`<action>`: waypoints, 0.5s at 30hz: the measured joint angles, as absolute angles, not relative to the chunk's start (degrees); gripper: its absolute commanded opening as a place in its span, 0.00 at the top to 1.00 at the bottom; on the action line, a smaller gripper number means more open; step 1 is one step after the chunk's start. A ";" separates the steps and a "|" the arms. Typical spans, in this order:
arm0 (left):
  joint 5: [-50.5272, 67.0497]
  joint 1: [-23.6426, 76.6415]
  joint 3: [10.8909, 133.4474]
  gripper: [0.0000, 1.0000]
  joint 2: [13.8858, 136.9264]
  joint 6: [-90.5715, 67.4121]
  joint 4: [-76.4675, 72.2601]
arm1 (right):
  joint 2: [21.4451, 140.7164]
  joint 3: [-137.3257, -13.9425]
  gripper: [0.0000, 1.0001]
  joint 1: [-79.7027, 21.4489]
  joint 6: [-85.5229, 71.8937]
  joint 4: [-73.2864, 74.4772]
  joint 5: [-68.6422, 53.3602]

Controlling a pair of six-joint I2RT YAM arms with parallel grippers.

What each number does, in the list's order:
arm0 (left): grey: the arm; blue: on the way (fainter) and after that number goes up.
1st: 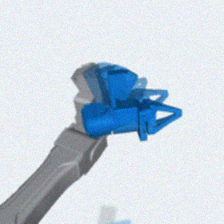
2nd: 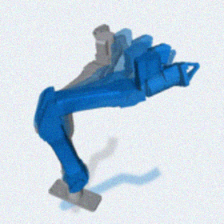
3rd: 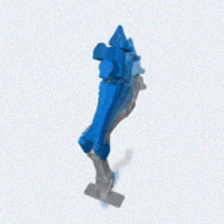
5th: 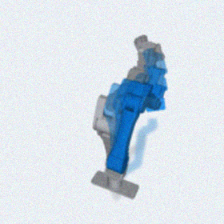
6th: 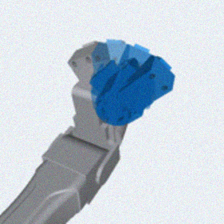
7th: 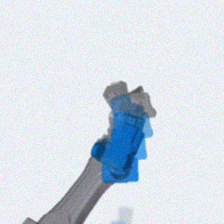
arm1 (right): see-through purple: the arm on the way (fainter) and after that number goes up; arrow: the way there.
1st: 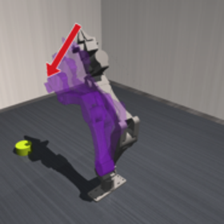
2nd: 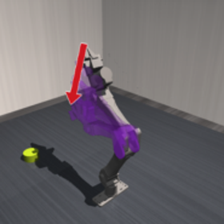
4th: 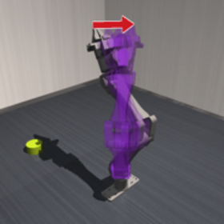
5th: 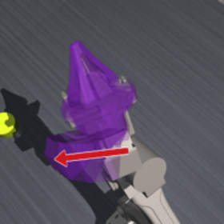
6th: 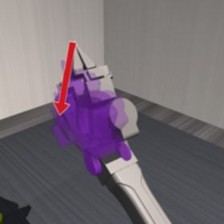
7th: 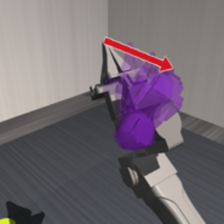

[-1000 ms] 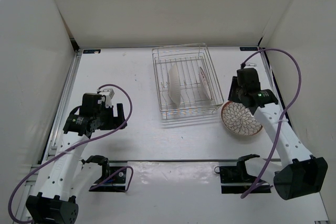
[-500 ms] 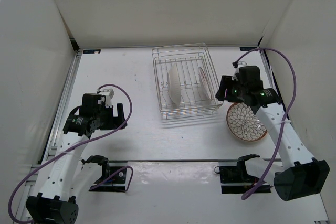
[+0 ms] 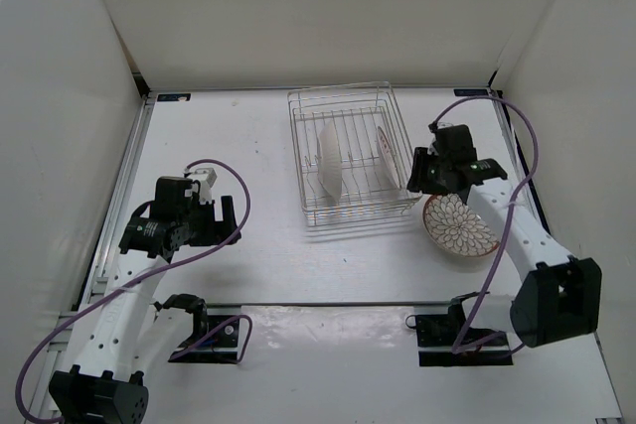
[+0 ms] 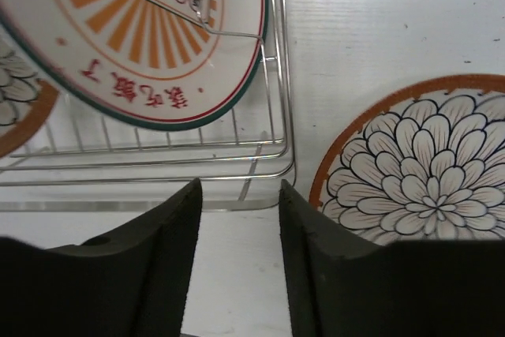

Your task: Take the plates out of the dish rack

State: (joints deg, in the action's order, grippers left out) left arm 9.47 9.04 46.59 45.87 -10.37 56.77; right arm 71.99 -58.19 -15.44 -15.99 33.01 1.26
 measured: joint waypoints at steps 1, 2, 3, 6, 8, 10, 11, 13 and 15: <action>9.52 9.02 46.59 0.00 45.87 -10.37 56.77 | 73.08 -57.95 0.62 -15.44 -16.05 32.80 1.58; 9.54 9.04 46.59 0.00 45.84 -10.35 56.77 | 73.84 -57.39 0.62 -15.44 -16.12 32.47 1.91; 9.54 9.04 46.59 0.00 45.84 -10.35 56.77 | 74.32 -56.64 0.62 -15.42 -16.43 31.99 1.98; 9.54 9.04 46.59 0.00 45.84 -10.35 56.75 | 74.63 -55.33 0.64 -15.51 -16.75 29.71 2.39; 9.54 9.04 46.59 0.00 45.84 -10.35 56.77 | 74.63 -54.72 0.68 -15.49 -16.95 28.71 2.48; 9.54 9.04 46.59 0.00 45.84 -10.35 56.77 | 74.63 -53.95 0.71 -15.51 -17.30 27.73 2.33; 9.56 9.02 46.59 0.00 45.84 -10.37 56.77 | 74.63 -53.58 0.71 -15.51 -17.41 27.09 2.11; 9.56 9.02 46.59 0.00 45.84 -10.35 56.77 | 74.63 -52.77 0.72 -15.49 -17.91 26.02 1.21; 9.56 9.04 46.59 0.00 45.84 -10.37 56.77 | 74.63 -52.10 0.74 -15.51 -18.55 24.93 -0.05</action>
